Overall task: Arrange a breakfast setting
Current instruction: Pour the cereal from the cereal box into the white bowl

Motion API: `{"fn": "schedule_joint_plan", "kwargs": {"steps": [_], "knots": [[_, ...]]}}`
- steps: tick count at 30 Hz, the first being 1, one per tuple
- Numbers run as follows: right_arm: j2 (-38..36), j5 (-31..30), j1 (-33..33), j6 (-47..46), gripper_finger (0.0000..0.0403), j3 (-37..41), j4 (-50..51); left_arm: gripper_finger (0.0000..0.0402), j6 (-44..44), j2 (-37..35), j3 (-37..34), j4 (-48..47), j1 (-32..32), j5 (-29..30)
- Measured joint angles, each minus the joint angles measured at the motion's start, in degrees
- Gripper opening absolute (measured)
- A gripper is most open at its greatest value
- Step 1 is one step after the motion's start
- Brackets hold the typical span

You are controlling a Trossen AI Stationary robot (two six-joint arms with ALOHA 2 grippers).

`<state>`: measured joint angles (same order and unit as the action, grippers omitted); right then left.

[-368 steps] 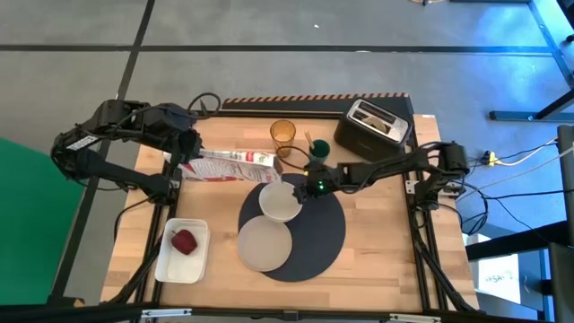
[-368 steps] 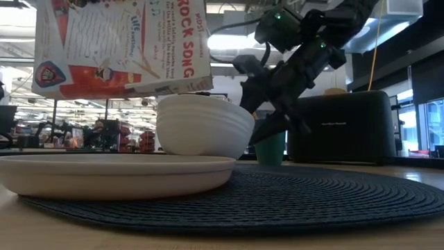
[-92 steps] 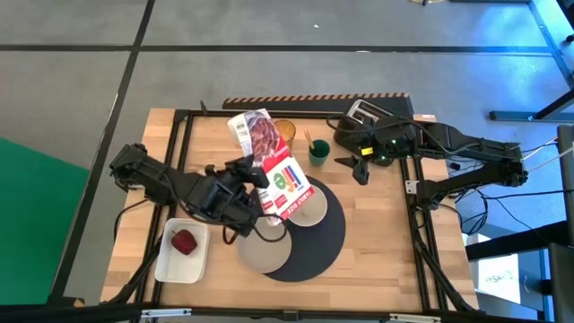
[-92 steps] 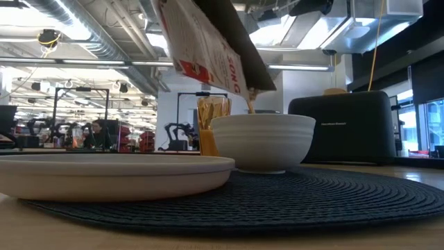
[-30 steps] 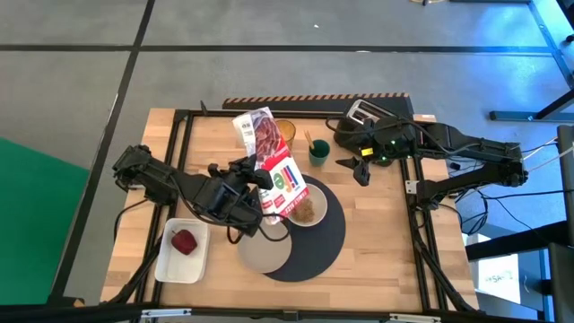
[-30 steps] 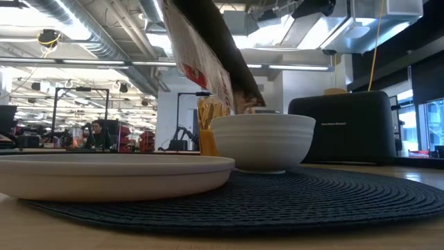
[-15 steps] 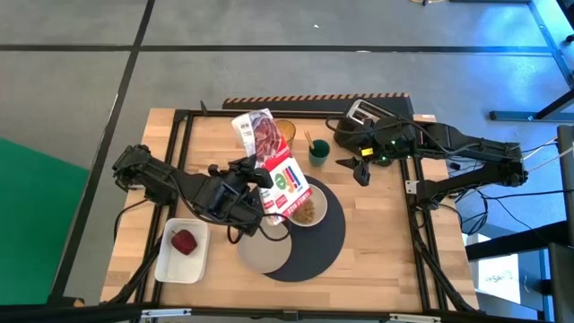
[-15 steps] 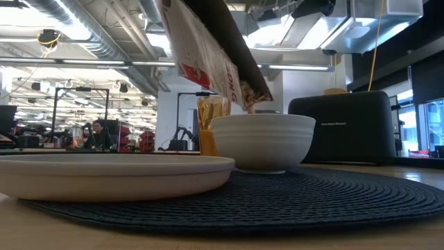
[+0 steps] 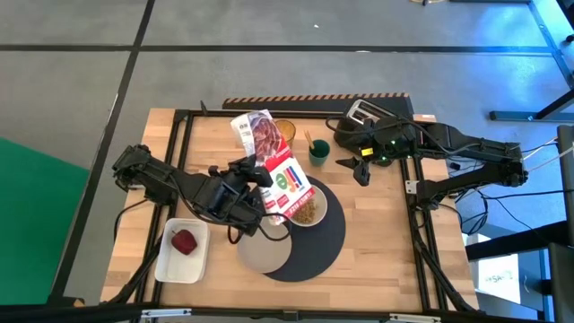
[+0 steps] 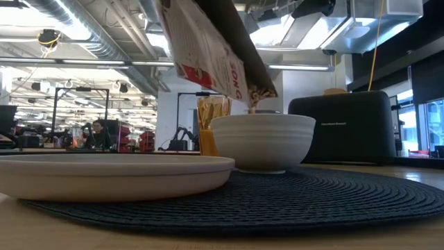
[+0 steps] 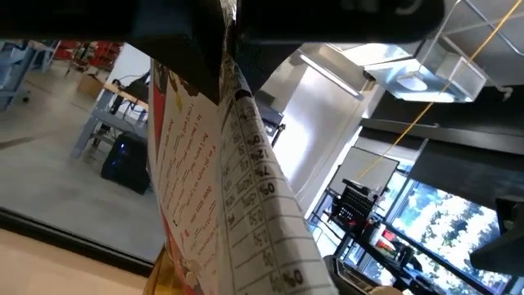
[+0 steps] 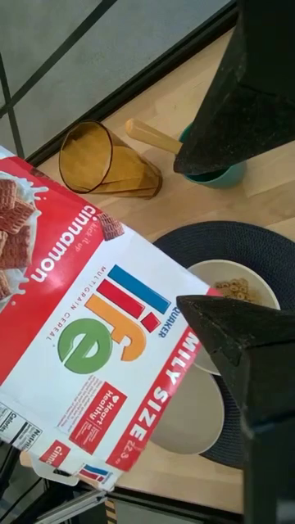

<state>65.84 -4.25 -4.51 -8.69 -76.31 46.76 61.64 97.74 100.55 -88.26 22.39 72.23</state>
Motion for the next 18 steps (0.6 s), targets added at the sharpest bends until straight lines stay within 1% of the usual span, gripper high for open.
{"fn": "schedule_joint_plan", "kwargs": {"steps": [3, 9, 12, 15, 18], "knots": [[0.0, 0.0, 0.0, 0.0, 0.0245, 0.0, -0.3, 0.0, -0.7, -0.1, 0.0, 0.0, 0.0, 0.1], [0.0, 0.0, 0.0, 0.0, 0.0245, 0.0, -0.5, 0.0, -5.6, -2.0, 0.0, -0.9, -0.6, 0.4], [0.0, 0.0, 0.0, -0.1, 0.0245, 0.0, -0.5, 0.0, -5.6, -2.7, 0.0, -1.0, -0.5, 0.5], [0.0, 0.0, 0.0, -0.4, 0.0245, 0.0, -0.5, 0.0, -6.1, -3.0, 0.0, -0.9, -0.5, -0.6], [0.0, -0.3, 0.0, -1.2, 0.0245, 0.0, -0.5, 0.0, -8.4, -3.0, 0.0, -0.9, -0.5, -2.2]]}}
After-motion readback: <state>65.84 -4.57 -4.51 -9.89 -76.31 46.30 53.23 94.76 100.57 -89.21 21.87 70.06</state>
